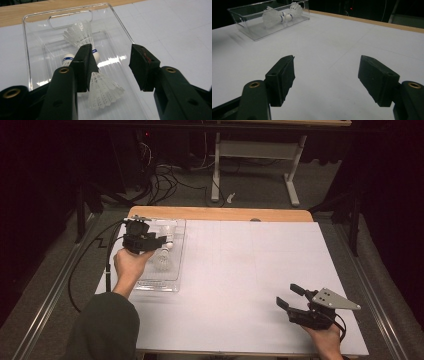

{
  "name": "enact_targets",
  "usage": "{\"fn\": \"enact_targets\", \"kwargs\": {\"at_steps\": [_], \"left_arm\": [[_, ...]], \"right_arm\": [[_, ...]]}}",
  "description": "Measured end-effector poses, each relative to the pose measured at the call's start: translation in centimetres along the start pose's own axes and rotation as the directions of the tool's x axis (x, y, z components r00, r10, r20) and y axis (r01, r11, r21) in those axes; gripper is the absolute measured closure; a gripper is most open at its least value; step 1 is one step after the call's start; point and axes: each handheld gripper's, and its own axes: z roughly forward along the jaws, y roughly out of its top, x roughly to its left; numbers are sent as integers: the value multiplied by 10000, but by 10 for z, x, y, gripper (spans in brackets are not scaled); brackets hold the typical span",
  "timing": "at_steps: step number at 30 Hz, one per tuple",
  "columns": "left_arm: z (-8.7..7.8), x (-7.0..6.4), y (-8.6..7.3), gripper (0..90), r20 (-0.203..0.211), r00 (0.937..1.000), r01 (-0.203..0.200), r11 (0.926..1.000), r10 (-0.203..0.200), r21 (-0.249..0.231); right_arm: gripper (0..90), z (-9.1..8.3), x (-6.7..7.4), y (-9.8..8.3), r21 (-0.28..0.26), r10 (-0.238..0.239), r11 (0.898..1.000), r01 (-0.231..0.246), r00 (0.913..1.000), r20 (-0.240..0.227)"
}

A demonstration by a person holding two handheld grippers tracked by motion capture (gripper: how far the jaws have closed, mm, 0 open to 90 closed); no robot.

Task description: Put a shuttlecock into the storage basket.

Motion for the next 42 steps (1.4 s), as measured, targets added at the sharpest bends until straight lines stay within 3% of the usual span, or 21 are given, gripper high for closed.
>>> {"fn": "enact_targets", "kwargs": {"at_steps": [12, 42], "left_arm": [[-11, -5, -10, 511, 285, 9996, -34, 9989, 47, -468], [-30, -13, -29, 456, 694, 9972, -198, 9943, 272, -1043]], "right_arm": [[293, -1, 0, 0, -29, 1, 10000, -1, 10000, 24], [291, -2, 1, -3, 26, 60, 10000, -60, 10000, 66]]}}
